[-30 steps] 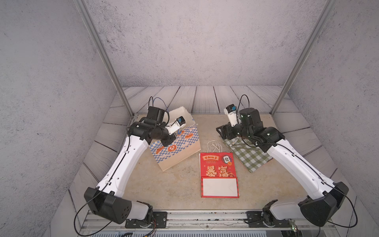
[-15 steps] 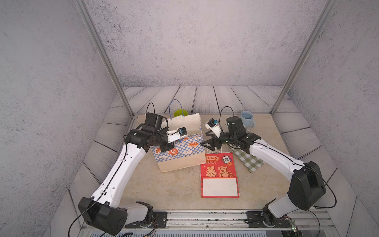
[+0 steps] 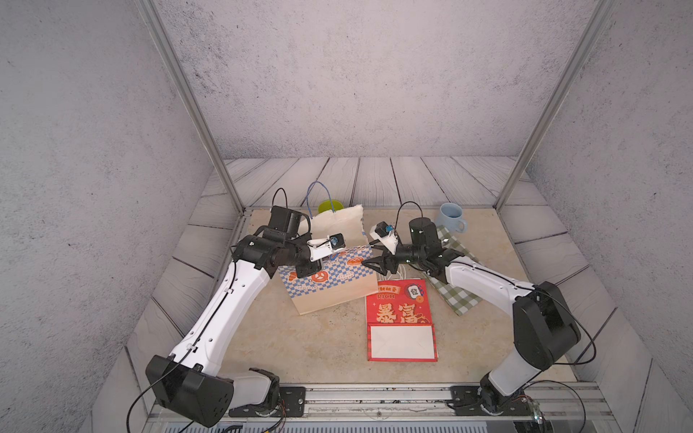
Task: Put away the paper bag
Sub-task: Pick up the paper bag from the center of the board.
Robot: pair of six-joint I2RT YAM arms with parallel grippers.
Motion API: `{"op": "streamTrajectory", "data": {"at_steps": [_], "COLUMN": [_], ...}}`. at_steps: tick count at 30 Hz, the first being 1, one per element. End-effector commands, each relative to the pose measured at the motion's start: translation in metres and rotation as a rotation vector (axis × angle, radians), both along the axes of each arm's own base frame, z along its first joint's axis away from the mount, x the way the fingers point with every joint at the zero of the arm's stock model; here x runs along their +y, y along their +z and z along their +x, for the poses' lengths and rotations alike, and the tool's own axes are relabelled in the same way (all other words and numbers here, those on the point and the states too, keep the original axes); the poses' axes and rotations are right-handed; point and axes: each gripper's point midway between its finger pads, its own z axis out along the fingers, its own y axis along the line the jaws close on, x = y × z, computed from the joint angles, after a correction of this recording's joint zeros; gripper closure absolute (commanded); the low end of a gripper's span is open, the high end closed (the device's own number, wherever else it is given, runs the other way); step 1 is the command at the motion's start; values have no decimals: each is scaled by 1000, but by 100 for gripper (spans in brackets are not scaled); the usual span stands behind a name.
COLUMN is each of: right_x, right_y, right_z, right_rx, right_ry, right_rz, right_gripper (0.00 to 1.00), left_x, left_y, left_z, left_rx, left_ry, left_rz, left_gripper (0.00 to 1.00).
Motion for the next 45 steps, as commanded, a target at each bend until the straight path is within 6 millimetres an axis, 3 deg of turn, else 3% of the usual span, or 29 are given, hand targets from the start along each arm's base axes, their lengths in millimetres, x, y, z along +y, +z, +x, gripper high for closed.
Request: {"op": "streamTrajectory", "data": {"at_steps": [1,11,23,26,28,29,32,35,40,45], "right_x": [4,2,8,9,9,9,9,8,10,12], "right_y": [1,-6,-6,-7,-5,-4,2,11,18,20], "right_z": [2,-2,0,-1,-2,-2,-2,-1,0,1], "right_rx": [-26,-42,-35,-30,-30,-30,-37,-47,-43,-44], "right_ry": [10,25,55,60,61,60,55,45,47,53], "right_rz": [20,17,34,37,42,45,56,72,92,94], "right_gripper": [34,59,91,95,96,96,96,96,96,96], "left_x": [-6,-5,-2,0,3,4,21,59,108,132], "left_y": [-4,-8,-9,-3,17,30,79,102,80,42], "left_z": [0,13,19,26,33,35,35,18,-34,-60], "left_rx": [10,-9,-21,-54,-117,-147,-259,-285,-193,-114], "left_ry": [-26,18,57,92,139,173,361,636,933,1108], "left_rz": [-3,23,32,23,1,-30,-179,-329,-484,-577], "left_gripper": [98,75,69,49,27,25,19,16,15,15]}}
